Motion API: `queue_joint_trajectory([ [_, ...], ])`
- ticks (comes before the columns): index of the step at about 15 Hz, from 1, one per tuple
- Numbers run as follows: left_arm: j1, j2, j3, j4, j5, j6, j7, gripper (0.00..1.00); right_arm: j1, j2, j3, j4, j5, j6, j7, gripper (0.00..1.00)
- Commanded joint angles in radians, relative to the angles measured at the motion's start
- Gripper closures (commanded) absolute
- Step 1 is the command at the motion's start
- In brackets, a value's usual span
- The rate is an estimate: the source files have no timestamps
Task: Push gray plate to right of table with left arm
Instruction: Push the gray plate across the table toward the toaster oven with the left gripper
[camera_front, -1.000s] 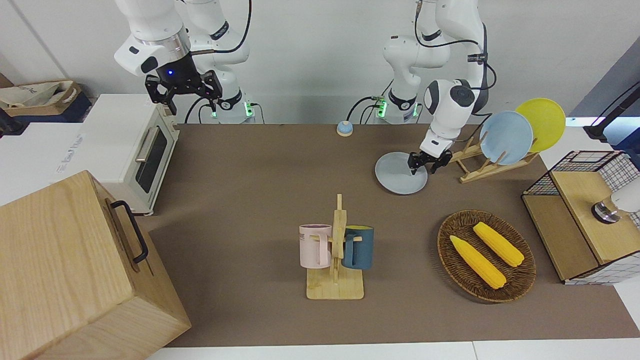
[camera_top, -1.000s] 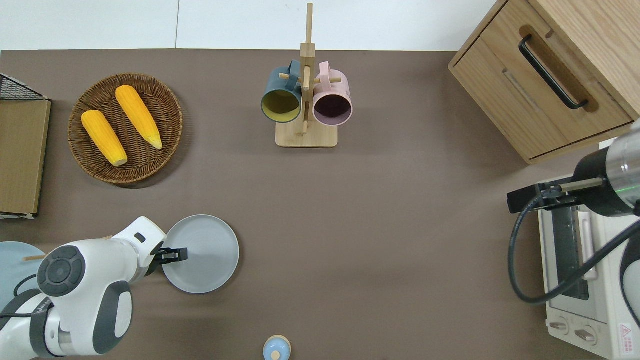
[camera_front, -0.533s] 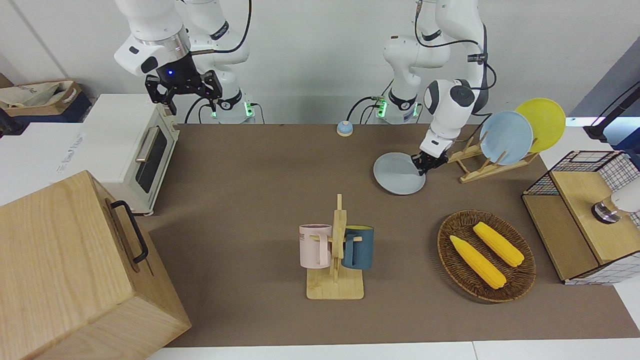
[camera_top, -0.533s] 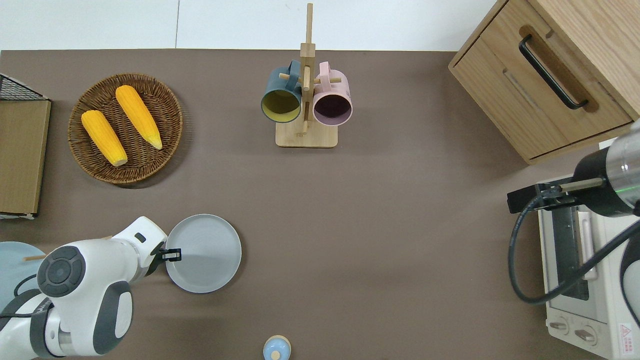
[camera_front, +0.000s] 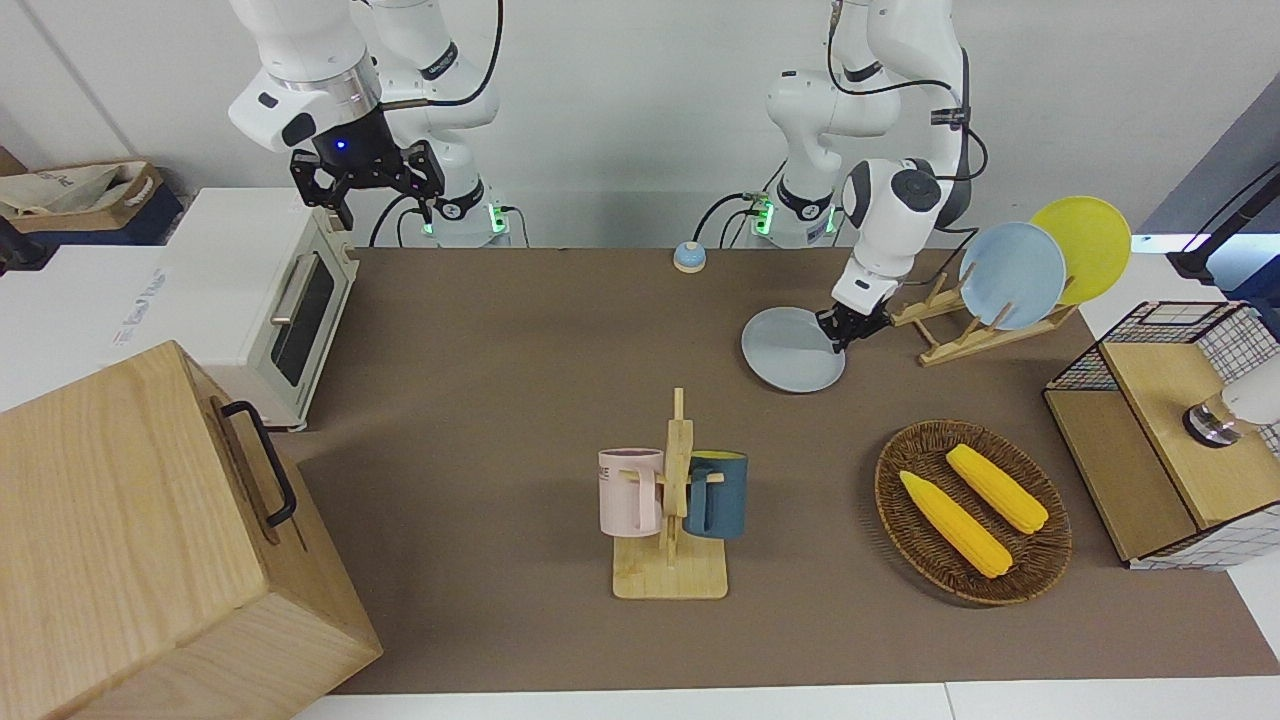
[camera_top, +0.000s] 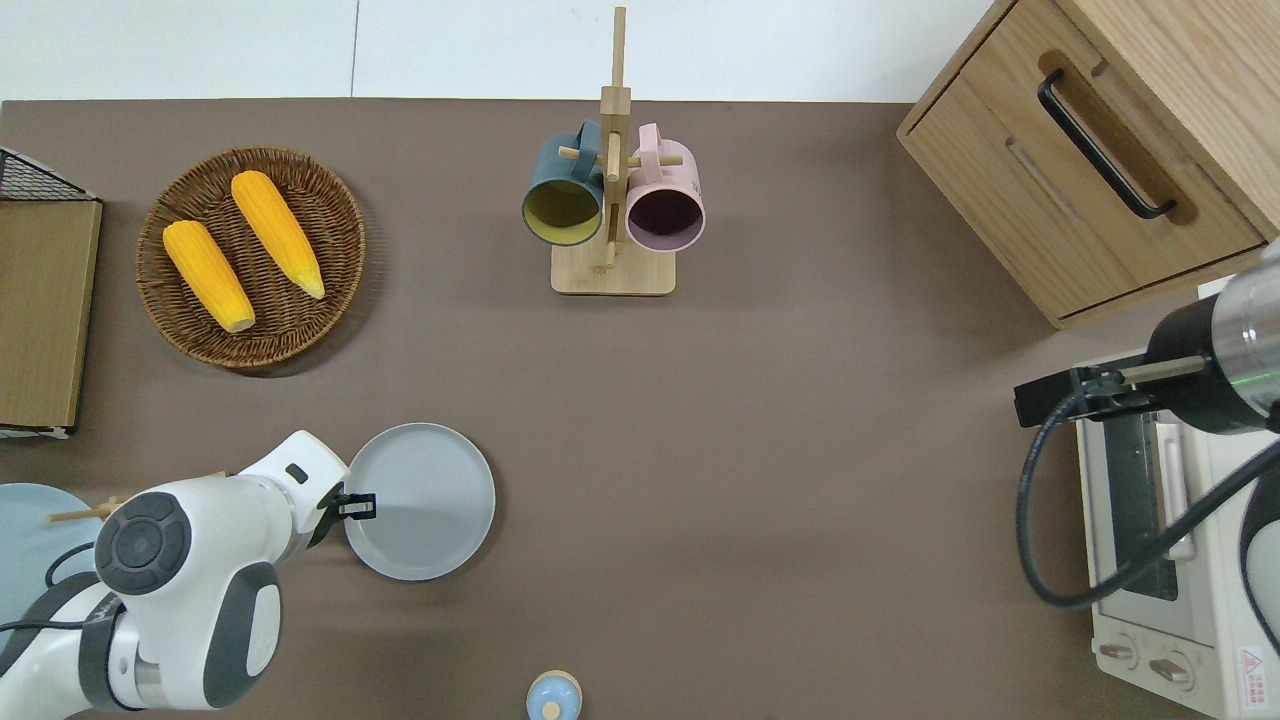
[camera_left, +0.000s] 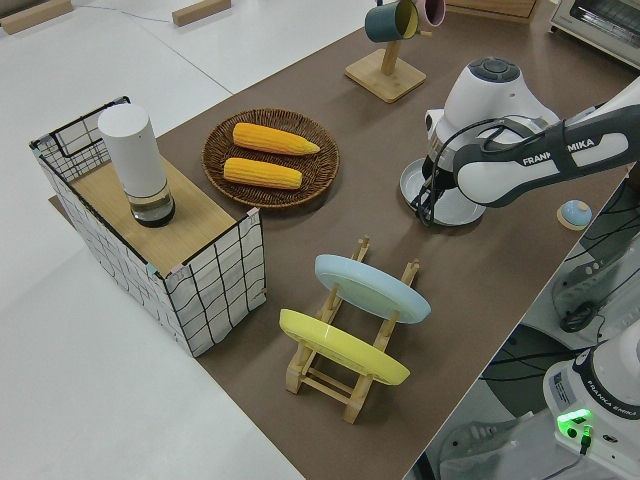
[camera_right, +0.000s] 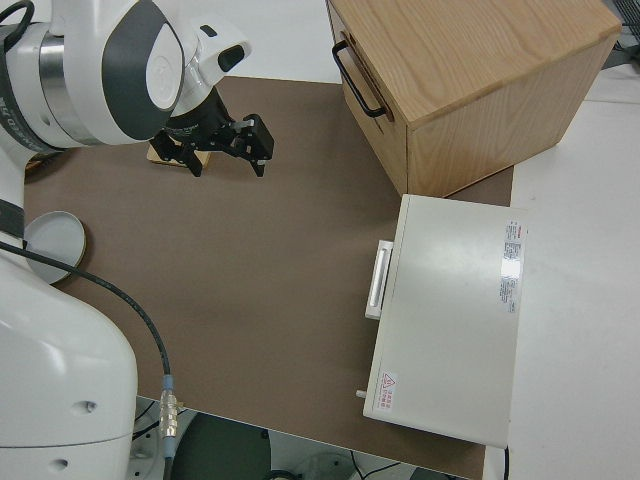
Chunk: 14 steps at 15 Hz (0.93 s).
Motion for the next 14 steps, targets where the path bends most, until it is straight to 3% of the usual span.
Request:
queue_joint_trajectory([
  [1, -0.130, 0.112, -0.001, 0.041, -0.020, 0.048, -0.123, 1.00, -0.011, -0.008, 0.006, -0.001, 0.008, -0.012, -0.003, 0.017],
  [6, -0.292, 0.210, -0.014, 0.144, -0.024, 0.048, -0.306, 1.00, -0.011, -0.008, 0.006, -0.001, 0.008, -0.012, -0.003, 0.017],
  [14, -0.310, 0.368, -0.258, 0.369, -0.057, 0.033, -0.617, 1.00, -0.011, -0.008, 0.006, -0.001, 0.008, -0.012, -0.003, 0.017],
])
